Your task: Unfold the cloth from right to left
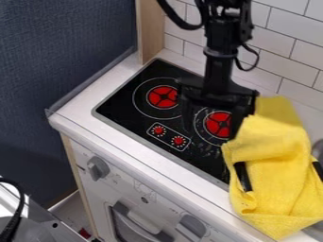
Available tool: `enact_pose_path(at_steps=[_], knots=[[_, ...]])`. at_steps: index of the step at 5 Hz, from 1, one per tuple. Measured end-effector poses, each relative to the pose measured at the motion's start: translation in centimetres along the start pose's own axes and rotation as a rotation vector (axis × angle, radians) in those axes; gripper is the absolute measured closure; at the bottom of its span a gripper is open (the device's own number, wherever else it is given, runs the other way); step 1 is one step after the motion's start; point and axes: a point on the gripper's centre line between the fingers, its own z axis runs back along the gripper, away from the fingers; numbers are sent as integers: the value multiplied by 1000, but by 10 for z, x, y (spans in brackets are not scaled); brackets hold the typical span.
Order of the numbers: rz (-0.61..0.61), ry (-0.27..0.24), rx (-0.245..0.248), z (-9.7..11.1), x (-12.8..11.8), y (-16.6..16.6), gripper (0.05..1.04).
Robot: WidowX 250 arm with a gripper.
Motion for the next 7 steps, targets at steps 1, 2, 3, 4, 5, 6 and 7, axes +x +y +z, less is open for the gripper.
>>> enact_pose_path(at_steps=[1, 2, 3, 4, 5, 6, 7], knots=[[-27, -55, -55, 1, -24, -28, 83], [-2, -44, -113, -14, -21, -44, 83], [31, -9, -113, -32, -15, -53, 83], [136, 39, -21, -50, -10, -47, 83], [175, 42, -70, -62, -13, -40, 83], [168, 51, -69, -67, -5, -38, 84], [140, 18, -33, -67, 5, -25, 84]])
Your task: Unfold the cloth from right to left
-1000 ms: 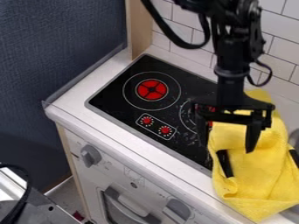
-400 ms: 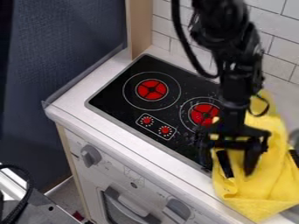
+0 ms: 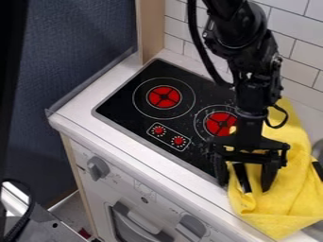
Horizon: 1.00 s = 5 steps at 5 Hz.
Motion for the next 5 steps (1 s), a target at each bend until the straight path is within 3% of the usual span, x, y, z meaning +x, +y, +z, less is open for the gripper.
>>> enact_pose_path(at_steps=[2, 3, 5], knots=[[-33, -75, 97, 13, 34, 49, 85], [-73, -58, 142, 16, 50, 59, 85], [-70, -110, 146, 23, 89, 86, 84]])
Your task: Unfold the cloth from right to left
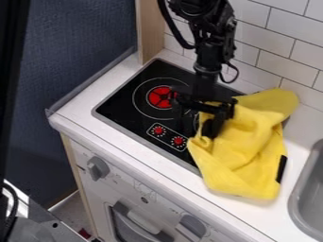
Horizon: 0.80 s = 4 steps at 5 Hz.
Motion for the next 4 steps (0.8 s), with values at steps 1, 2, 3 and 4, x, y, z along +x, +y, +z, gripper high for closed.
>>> enact_pose_path(at_steps=[1, 2, 3, 4], knots=[[18, -32, 9, 1, 18, 25, 85], [37, -60, 24, 2, 30, 54, 84], [60, -76, 55, 2, 33, 87, 83], [65, -73, 63, 3, 31, 107, 83]])
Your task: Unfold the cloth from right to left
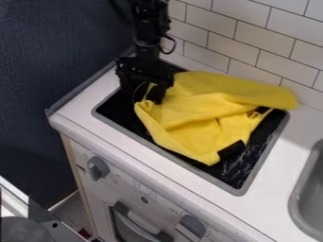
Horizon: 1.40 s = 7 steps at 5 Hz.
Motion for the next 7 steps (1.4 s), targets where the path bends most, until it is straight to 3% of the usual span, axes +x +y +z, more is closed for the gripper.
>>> enact_pose_path(at_steps=[2, 4, 5, 6, 7], knots=[[15, 27, 59, 7, -13, 30, 84], [49, 4, 92, 45, -13, 42, 84], [66, -12, 79, 67, -7, 42, 84], [41, 5, 67, 80, -4, 28, 84], [-66, 98, -1, 88, 0, -2, 84]])
